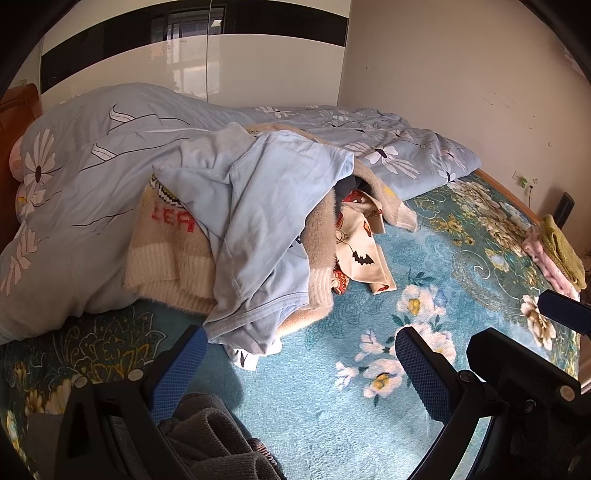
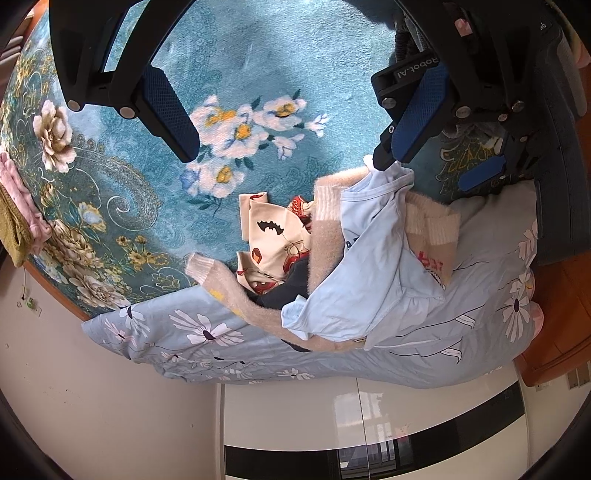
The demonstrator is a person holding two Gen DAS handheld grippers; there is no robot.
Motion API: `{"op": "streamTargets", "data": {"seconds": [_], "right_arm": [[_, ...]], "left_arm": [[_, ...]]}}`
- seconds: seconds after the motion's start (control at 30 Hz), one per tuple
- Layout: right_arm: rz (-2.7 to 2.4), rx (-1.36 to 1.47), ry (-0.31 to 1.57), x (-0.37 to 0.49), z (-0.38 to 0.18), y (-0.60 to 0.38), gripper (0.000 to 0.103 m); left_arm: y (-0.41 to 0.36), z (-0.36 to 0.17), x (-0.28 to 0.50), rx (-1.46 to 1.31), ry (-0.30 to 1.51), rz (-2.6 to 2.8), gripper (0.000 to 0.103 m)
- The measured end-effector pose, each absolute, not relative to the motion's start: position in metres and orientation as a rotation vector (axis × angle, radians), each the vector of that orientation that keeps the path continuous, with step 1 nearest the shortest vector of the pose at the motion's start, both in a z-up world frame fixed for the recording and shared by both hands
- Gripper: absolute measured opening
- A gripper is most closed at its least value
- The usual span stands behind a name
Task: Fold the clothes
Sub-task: 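Reach both grippers toward the light-blue t-shirt on the clothes pile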
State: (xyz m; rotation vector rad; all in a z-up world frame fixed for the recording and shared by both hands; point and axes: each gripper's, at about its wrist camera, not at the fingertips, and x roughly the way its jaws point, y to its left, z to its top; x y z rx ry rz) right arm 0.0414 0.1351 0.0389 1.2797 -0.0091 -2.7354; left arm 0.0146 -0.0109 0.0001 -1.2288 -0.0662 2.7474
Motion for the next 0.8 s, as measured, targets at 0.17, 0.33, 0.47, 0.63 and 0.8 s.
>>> {"op": "streamTargets", "data": {"seconds": [0.17,0.33,0.47,0.63,0.8], "right_arm": [[-2.723,1.293,0.0,0.041,0.036,0.133,0.103],[-2.717,1.29,0.002,0.041,0.036,0.132,0.103],[-2.717,1.292,0.002,0.042,0.036,0.132,0.103],[-2.713,1.301,-0.022,0.042,0.035,0.135,0.103],[-2.708,1.317,-0.05,0.043,0.033,0.14,0.103]], "left_arm": [[-0.018,-0.008,0.013,-1.24,-0.086,2.754,0.103],[-0.023,-0.011,0.012,-1.253,-0.101,2.755,0.103],[-0.022,-0.01,0.011,-1.246,-0.094,2.75,0.103],[-0.018,-0.009,0.011,-1.247,-0.088,2.735,0.103],[-0.011,-0.008,0.01,-1.253,-0.047,2.714,0.103]]}}
